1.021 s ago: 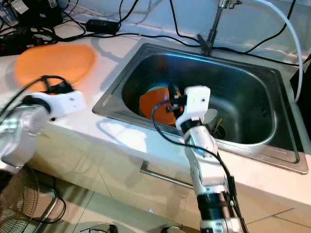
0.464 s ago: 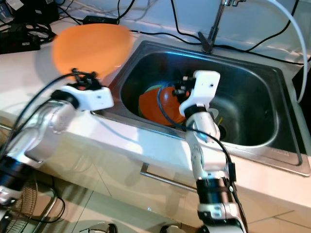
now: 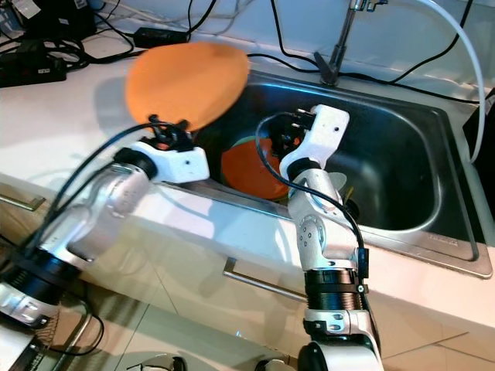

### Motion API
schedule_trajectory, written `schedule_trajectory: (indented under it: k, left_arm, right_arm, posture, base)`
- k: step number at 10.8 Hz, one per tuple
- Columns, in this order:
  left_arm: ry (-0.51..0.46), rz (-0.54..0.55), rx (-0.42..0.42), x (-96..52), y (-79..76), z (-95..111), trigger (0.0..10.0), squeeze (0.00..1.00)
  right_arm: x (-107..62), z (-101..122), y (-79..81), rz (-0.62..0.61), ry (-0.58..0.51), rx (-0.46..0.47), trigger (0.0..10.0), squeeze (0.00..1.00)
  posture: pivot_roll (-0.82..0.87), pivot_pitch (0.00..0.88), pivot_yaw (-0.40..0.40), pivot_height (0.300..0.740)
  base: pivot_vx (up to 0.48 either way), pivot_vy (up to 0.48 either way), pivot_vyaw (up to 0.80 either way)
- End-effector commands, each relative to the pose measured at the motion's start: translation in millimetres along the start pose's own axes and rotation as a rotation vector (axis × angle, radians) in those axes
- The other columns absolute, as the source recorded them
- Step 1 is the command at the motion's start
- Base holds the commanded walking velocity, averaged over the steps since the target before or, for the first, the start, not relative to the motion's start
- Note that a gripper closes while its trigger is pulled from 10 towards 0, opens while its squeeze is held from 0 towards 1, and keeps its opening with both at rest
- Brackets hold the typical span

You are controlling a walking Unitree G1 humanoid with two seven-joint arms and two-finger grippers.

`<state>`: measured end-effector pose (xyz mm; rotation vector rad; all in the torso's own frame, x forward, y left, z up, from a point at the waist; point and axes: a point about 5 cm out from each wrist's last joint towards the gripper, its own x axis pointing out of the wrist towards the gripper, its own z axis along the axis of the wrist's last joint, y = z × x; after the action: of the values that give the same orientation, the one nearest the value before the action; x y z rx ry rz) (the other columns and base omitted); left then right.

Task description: Kitchen organization

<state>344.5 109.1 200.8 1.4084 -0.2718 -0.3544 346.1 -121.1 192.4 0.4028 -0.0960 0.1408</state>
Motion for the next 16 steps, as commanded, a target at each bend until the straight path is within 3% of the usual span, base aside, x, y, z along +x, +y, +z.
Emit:
schedule_trajectory:
  k: [1,3,4,5,10,16]
  left_arm:
    - [-0.032,0.048,0.019,0.7,10.7,6.3,10.0,0.00]
    - [-0.043,0.040,0.016,1.2,9.2,8.4,10.0,0.00]
    - [-0.049,0.033,0.012,1.8,8.0,9.9,10.0,0.00]
    - [-0.049,0.013,0.009,1.4,4.3,10.9,10.0,0.00]
    - [-0.114,-0.016,-0.017,1.9,-1.3,24.9,10.0,0.00]
    - [-0.193,-0.005,-0.025,2.2,0.8,38.6,10.0,0.00]
  right_arm:
    - [2.2,7.2,3.1,0.003,-0.010,0.032,10.0,1.00]
    - [2.9,9.7,6.0,0.009,0.000,0.089,10.0,1.00]
    - [3.5,9.1,7.6,0.021,0.011,0.116,10.0,0.61]
    - [4.5,7.9,9.2,0.022,0.023,0.144,10.0,0.00]
    - [11.4,10.2,16.3,0.038,0.028,0.210,10.0,0.00]
    - [14.8,9.4,19.7,0.043,0.034,0.213,10.0,0.00]
  posture:
    - [0.05,0.026,-0.011,0.740]
    - [0.05,0.028,-0.010,0.740]
    - [0.05,0.029,-0.010,0.740]
    - [0.06,0.034,-0.010,0.740]
    - [0.07,0.051,-0.016,0.740]
    - [0.07,0.059,-0.020,0.740]
  base:
    - [0.000,0.000,0.00]
    - [0.000,0.000,0.00]
    - [0.000,0.000,0.00]
    - [0.000,0.000,0.00]
    - [0.000,0.000,0.00]
    - [0.000,0.000,0.00]
